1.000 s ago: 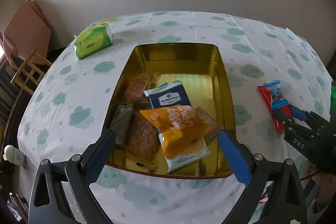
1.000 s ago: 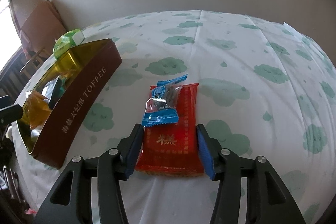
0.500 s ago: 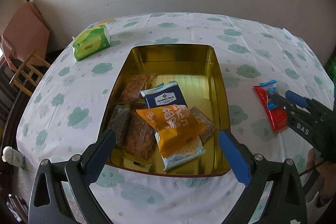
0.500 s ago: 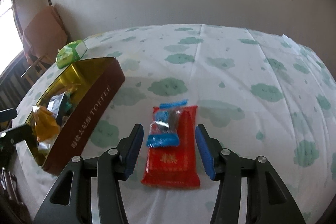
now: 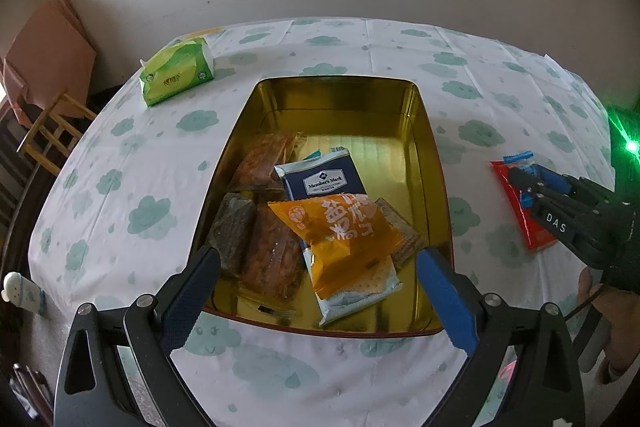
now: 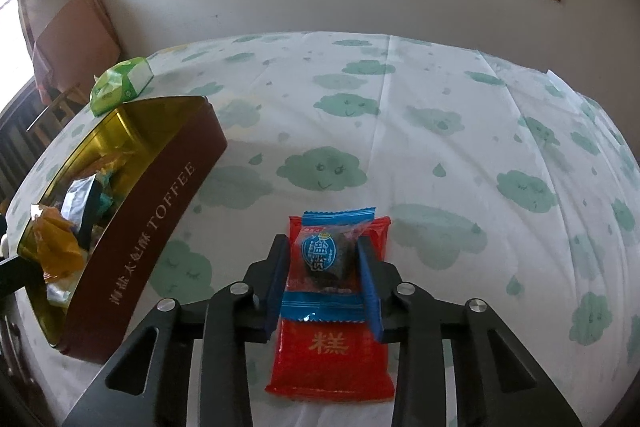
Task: Organize snacks
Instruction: 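Grasp the blue-wrapped candy off the red cake pack with the right gripper, then grasp the red cake pack with the left gripper while the right holds the candy, then carry the red cake pack into the tin box and open the left gripper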
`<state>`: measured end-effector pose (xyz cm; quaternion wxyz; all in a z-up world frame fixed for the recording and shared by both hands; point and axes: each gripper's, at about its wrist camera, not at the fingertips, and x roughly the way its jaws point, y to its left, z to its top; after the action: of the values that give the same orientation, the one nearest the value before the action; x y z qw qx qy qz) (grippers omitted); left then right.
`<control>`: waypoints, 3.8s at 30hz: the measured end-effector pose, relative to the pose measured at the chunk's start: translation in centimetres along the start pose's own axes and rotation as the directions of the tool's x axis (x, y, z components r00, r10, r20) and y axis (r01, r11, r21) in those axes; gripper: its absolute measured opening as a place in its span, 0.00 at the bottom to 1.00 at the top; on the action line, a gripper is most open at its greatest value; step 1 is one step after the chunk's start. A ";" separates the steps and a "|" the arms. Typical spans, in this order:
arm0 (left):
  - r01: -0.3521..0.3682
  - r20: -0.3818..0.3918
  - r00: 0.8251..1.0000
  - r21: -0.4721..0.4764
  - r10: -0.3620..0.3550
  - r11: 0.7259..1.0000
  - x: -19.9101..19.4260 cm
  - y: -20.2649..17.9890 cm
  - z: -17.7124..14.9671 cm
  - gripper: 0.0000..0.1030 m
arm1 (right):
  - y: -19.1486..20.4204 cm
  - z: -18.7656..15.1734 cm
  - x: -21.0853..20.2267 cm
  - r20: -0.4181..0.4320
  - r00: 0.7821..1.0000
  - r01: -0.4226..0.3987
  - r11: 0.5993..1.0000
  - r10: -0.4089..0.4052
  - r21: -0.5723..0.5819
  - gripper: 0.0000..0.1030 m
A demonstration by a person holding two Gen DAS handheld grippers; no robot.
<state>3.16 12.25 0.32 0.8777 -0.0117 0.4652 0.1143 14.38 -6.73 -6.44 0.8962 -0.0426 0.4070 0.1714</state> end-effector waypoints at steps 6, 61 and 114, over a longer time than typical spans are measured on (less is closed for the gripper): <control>-0.004 0.002 1.000 0.011 0.004 1.000 0.2 -0.3 0.0 0.95 | 0.1 0.1 -0.1 0.002 1.000 0.001 1.000 -0.001 0.005 0.30; 0.173 -0.112 0.979 0.040 -0.168 0.984 7.0 -19.0 3.2 0.93 | -15.0 -5.0 -3.7 -0.002 0.988 0.149 0.959 -0.153 0.241 0.30; 0.168 -0.098 0.983 0.163 -0.153 0.972 5.8 -16.4 0.1 0.39 | -14.2 -4.7 -2.8 -0.024 0.975 0.222 0.948 -0.223 0.229 0.31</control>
<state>9.83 -2.62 -5.76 0.8612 0.0210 0.5078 0.0022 14.20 -21.84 -8.39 0.9092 0.0163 0.4156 0.0209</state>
